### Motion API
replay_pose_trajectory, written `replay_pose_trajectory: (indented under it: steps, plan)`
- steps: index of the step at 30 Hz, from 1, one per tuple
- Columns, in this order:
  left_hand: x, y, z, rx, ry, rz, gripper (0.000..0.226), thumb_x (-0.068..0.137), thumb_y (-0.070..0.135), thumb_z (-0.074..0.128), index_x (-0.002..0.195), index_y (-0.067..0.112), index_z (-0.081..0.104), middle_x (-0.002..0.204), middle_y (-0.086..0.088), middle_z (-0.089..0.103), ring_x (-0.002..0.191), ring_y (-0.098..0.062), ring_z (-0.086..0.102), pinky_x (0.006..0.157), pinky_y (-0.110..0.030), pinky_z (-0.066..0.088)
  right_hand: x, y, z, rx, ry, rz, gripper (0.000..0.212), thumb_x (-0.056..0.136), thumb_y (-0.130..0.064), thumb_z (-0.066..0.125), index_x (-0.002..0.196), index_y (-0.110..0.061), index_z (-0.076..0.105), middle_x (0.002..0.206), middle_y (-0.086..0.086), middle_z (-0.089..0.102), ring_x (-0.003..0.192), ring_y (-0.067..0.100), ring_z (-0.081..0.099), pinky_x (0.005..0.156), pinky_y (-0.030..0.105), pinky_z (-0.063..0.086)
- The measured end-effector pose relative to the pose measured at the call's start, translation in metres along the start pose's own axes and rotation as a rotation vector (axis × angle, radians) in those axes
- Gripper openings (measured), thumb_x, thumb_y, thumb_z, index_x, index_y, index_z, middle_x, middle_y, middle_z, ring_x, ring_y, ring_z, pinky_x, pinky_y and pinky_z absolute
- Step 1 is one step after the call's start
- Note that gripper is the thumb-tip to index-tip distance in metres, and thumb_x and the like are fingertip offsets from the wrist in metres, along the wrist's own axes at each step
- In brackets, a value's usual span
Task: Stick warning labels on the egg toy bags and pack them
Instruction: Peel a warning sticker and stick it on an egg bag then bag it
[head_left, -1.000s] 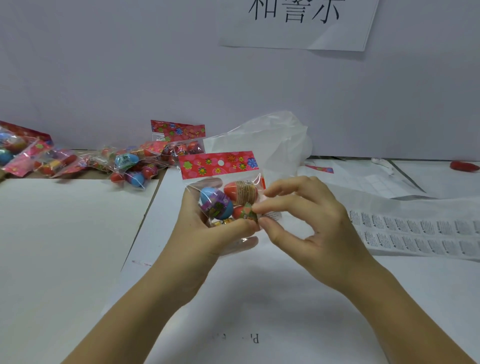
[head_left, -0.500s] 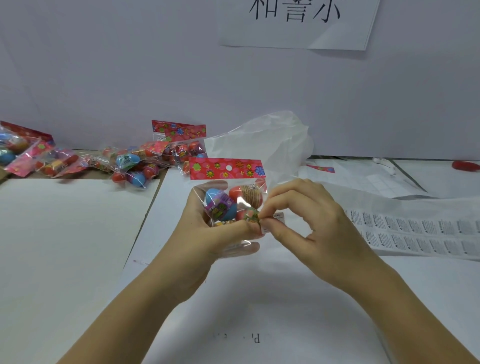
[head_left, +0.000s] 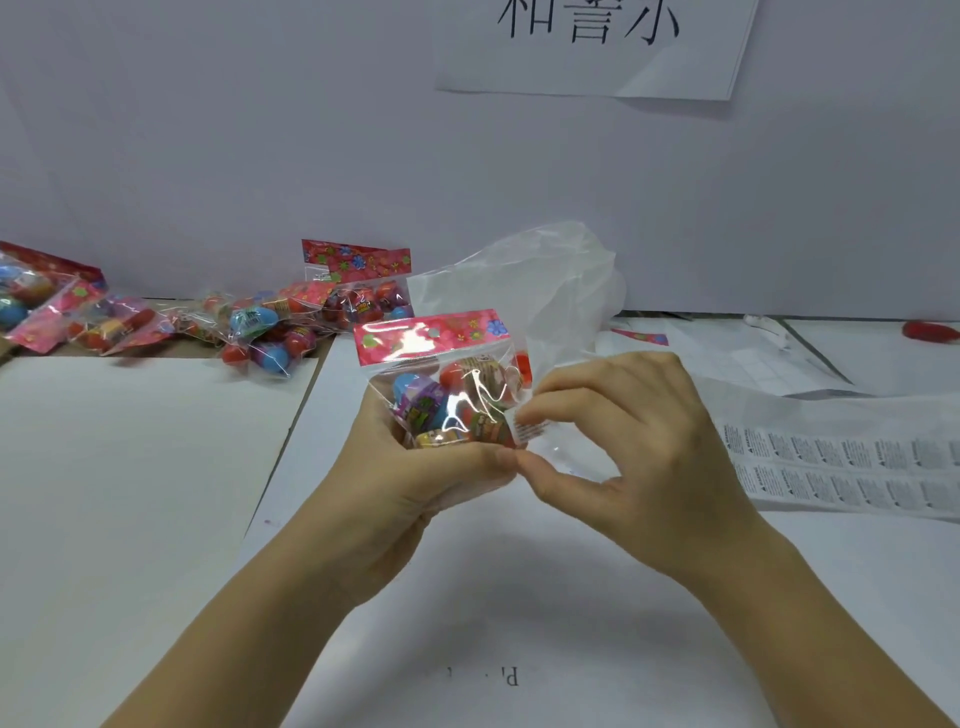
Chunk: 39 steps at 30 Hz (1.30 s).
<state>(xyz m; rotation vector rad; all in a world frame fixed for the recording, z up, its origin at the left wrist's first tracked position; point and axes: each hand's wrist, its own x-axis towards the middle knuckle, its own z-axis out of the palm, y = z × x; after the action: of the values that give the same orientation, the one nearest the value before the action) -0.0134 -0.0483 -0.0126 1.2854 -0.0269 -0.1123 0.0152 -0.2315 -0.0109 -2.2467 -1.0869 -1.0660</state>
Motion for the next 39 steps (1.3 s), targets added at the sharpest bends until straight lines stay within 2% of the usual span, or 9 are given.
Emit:
replay_pose_trajectory:
  steps: [7,10,12,16,21,27,31,35,39]
  plan:
    - [0.0007,-0.0034,0.0005,-0.088,-0.005,-0.053,0.074,0.056,-0.006,0.075,0.122,0.019,0.054,0.101,-0.017,0.074,0.085,-0.034,0.074,0.068,-0.034,0.061,0.0022,-0.0010,-0.0010,-0.142,0.050,-0.033,0.016,0.085,-0.033,0.070,0.085,-0.018,0.076,0.092,-0.002,0.073,0.085,0.022,0.068,0.083,0.042,0.042]
    - [0.0005,-0.0029,0.0019,-0.092,-0.040,-0.072,0.044,0.061,-0.003,0.073,0.098,0.022,0.073,0.097,-0.017,0.075,0.083,-0.031,0.075,0.066,-0.029,0.060,0.0014,-0.0014,-0.0008,-0.199,0.085,-0.060,0.013,0.086,-0.030,0.070,0.082,-0.019,0.077,0.089,-0.004,0.073,0.081,0.023,0.068,0.085,0.044,0.040]
    - [0.0003,-0.0023,0.0026,-0.105,-0.046,-0.096,0.037,0.062,-0.002,0.074,0.087,0.025,0.077,0.096,-0.017,0.075,0.082,-0.030,0.075,0.065,-0.027,0.059,0.0011,-0.0019,-0.0001,-0.219,0.096,-0.080,0.013,0.086,-0.028,0.070,0.080,-0.019,0.076,0.087,-0.005,0.073,0.079,0.023,0.068,0.087,0.045,0.041]
    - [-0.0007,-0.0010,0.0041,-0.114,-0.005,-0.140,0.069,0.057,-0.005,0.084,0.117,0.014,0.056,0.097,-0.018,0.075,0.083,-0.032,0.075,0.064,-0.029,0.060,0.0006,-0.0018,0.0007,-0.245,0.090,-0.109,0.014,0.087,-0.026,0.068,0.077,-0.019,0.075,0.083,-0.006,0.072,0.076,0.022,0.068,0.087,0.047,0.043]
    - [-0.0027,-0.0005,0.0061,-0.103,-0.001,-0.128,0.060,0.058,-0.006,0.083,0.110,0.013,0.059,0.092,-0.017,0.075,0.079,-0.031,0.075,0.061,-0.028,0.059,0.0002,-0.0012,0.0008,-0.268,0.081,-0.140,0.016,0.087,-0.024,0.066,0.075,-0.019,0.075,0.081,-0.007,0.072,0.073,0.020,0.067,0.089,0.046,0.041]
    - [-0.0034,-0.0016,0.0076,-0.097,0.009,-0.108,0.062,0.050,0.001,0.077,0.108,0.015,0.059,0.090,-0.014,0.076,0.080,-0.030,0.075,0.061,-0.029,0.059,-0.0005,0.0001,0.0024,-0.288,0.076,-0.155,0.017,0.087,-0.021,0.065,0.074,-0.018,0.074,0.080,-0.007,0.072,0.070,0.019,0.067,0.090,0.045,0.039]
    - [-0.0037,-0.0015,0.0086,-0.097,0.052,-0.111,0.078,0.048,-0.001,0.082,0.117,0.017,0.050,0.089,-0.011,0.076,0.081,-0.030,0.075,0.060,-0.030,0.059,-0.0007,0.0012,0.0034,-0.275,0.066,-0.145,0.018,0.088,-0.022,0.063,0.074,-0.019,0.074,0.080,-0.007,0.072,0.070,0.018,0.066,0.091,0.045,0.038]
    - [-0.0035,-0.0032,0.0089,-0.082,0.090,-0.116,0.084,0.050,-0.004,0.087,0.120,0.022,0.049,0.098,-0.012,0.074,0.085,-0.031,0.075,0.063,-0.032,0.061,-0.0013,0.0001,0.0050,-0.282,0.069,-0.134,0.019,0.087,-0.020,0.063,0.070,-0.018,0.072,0.077,-0.007,0.070,0.068,0.018,0.065,0.091,0.045,0.038]
    - [-0.0024,-0.0079,0.0060,-0.036,0.100,-0.077,0.075,0.060,-0.013,0.079,0.115,0.029,0.048,0.088,-0.001,0.074,0.087,-0.027,0.075,0.063,-0.030,0.060,-0.0019,-0.0005,0.0059,-0.304,0.076,-0.138,0.019,0.086,-0.020,0.063,0.069,-0.018,0.071,0.077,-0.007,0.070,0.067,0.018,0.065,0.091,0.045,0.038]
